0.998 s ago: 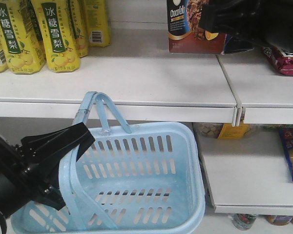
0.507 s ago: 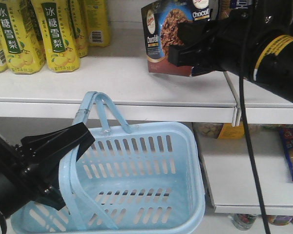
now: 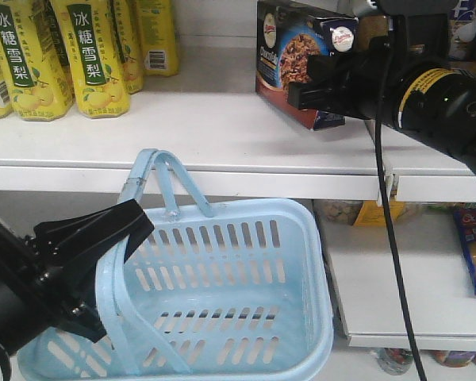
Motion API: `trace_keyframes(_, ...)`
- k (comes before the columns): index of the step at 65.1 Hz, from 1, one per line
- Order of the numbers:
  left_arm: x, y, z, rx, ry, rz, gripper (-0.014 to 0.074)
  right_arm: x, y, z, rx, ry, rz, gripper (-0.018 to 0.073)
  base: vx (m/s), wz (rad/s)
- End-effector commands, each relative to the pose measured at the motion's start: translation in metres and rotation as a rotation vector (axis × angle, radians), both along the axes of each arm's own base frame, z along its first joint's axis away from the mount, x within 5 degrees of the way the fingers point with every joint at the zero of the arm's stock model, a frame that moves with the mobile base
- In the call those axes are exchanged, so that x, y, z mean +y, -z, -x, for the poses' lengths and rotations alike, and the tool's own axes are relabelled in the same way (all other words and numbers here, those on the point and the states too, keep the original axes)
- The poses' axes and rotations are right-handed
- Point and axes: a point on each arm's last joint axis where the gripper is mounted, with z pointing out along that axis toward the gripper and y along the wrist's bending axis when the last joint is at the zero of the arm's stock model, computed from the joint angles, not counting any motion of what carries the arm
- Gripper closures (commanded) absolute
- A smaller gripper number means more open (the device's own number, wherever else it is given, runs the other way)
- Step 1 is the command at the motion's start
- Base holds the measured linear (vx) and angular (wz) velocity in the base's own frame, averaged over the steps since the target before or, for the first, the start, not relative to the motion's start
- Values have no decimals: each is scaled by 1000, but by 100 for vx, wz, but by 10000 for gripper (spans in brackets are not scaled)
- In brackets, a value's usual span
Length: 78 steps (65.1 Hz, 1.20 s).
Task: Left arm holds basket, right arm returns cookies
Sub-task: 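Place the cookie box upright on the upper shelf with the right gripper, then open the right gripper and withdraw it from the cookie box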
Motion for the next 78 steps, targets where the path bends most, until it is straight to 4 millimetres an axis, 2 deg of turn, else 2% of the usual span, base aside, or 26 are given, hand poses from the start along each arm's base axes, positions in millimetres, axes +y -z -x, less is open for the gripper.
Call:
trace_keyframes(1,5,-21,-4,-74,-44,120,599,-1,-18,2,-73,-23,-19,562,0,0)
trace_keyframes(16,5,-21,-4,-74,-44,120,599,2,-9,-5,-43,-20,-15,562,0,0)
trace_keyframes(32,5,-21,-4,-74,-44,120,599,3,-9,-4,-49,-27,-19,538,0,0)
trace_keyframes(42,5,-21,-4,-74,-44,120,599,3,-9,-4,-49,-27,-18,431,0,0)
trace_keyframes(52,5,-21,-4,-74,-44,120,599,3,-10,-4,-51,-27,-19,239,0,0)
trace_keyframes(60,5,-21,-4,-74,-44,120,599,2,-13,-2,-59,-27,-24,119,0,0)
trace_keyframes(66,5,-21,-4,-74,-44,120,599,-1,-17,2,-61,-13,-22,82,0,0)
trace_keyframes(78,5,-21,-4,-74,-44,120,599,-9,-29,13,-75,16,-28,81,0,0)
